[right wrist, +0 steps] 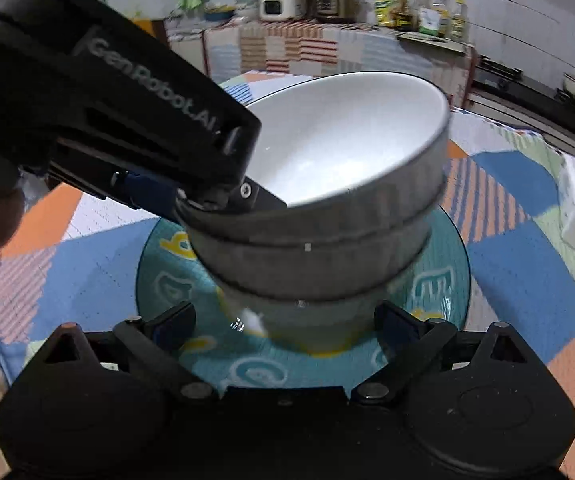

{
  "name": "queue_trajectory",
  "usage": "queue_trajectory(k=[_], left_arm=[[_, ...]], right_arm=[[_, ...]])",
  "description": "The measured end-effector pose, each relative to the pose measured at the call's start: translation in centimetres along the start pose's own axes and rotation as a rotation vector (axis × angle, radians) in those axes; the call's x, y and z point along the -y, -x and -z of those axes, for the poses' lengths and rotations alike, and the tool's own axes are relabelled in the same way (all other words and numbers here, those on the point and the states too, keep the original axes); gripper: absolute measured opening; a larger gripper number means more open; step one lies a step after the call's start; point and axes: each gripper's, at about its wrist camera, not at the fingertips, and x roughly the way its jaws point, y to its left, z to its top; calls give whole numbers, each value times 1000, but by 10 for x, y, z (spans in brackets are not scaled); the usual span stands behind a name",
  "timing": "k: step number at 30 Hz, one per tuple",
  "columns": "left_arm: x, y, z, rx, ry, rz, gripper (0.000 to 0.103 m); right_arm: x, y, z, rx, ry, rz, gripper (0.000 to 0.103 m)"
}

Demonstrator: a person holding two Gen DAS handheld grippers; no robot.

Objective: Organize plates and bowls

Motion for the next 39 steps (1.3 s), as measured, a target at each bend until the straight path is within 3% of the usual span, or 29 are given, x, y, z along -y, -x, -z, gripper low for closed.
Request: queue_trajectory(k=[4, 10, 18, 24, 31, 39], left_arm=[[12, 17, 6, 47, -48, -39, 46], [28, 54, 13, 98, -123, -76, 47], [35, 97, 27, 98, -182, -101, 49], [34, 125, 38, 105, -189, -115, 50], [42, 155, 42, 141, -223, -126, 58], [46, 186, 51, 176, -250, -130, 63]], right_arm=[[-3, 16, 10, 28, -63, 18, 98], [-15, 46, 18, 52, -19, 86, 98], [-14, 93, 21, 103, -66, 166, 99], [-8, 128, 15, 160, -124, 175, 99], [-17, 162, 8, 207, -98, 220, 99], [-23, 194, 0, 193, -192, 210, 99]])
